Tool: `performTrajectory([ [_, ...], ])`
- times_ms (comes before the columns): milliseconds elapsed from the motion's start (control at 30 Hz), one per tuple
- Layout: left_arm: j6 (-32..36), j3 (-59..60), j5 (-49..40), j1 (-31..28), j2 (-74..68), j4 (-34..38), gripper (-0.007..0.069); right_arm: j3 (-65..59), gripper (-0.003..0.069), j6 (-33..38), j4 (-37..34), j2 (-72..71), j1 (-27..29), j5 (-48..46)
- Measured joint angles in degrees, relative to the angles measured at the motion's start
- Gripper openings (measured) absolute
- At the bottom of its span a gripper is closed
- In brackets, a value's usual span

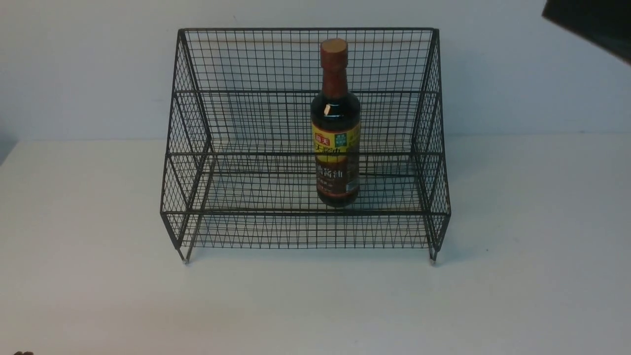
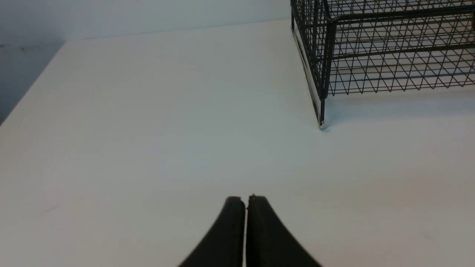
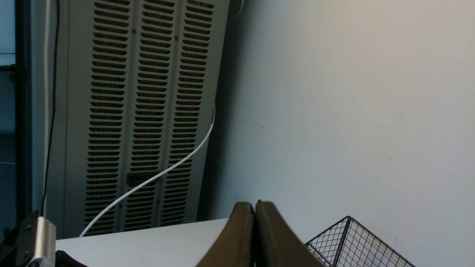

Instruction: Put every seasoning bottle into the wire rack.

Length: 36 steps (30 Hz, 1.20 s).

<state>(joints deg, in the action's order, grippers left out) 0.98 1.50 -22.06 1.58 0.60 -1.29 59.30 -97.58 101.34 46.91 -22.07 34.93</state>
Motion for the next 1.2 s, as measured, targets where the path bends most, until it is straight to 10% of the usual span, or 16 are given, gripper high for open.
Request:
performTrajectory([
  [333, 0.0, 0.0, 0.0, 0.0, 0.0, 0.0, -0.0005, 0.0, -0.0015, 0.1, -3.2, -0.3, 0.0, -2.5],
  [467, 0.0, 0.0, 0.0, 0.0, 0.0, 0.0, -0.0005, 0.0, -0.0015, 5.2, -19.1, 0.1, 0.0, -11.9],
  [600, 0.0, 0.0, 0.0, 0.0, 0.0, 0.0, -0.0005, 0.0, -0.0015, 28.9, -47.9, 0.4, 0.0, -21.5],
  [767, 0.0, 0.0, 0.0, 0.0, 0.0, 0.0, -0.0005, 0.0, -0.0015, 83.6, -94.5, 0.4, 0.1, -39.0],
  [900, 0.0, 0.0, 0.0, 0.0, 0.0, 0.0, -0.0005, 0.0, -0.0015, 108.5, -113.9, 0.7, 0.1, -50.9],
  [1200, 0.0, 0.0, 0.0, 0.0, 0.0, 0.0, -0.0005, -0.7, -0.0015, 121.1, -124.2, 3.9, 0.4, -52.4],
])
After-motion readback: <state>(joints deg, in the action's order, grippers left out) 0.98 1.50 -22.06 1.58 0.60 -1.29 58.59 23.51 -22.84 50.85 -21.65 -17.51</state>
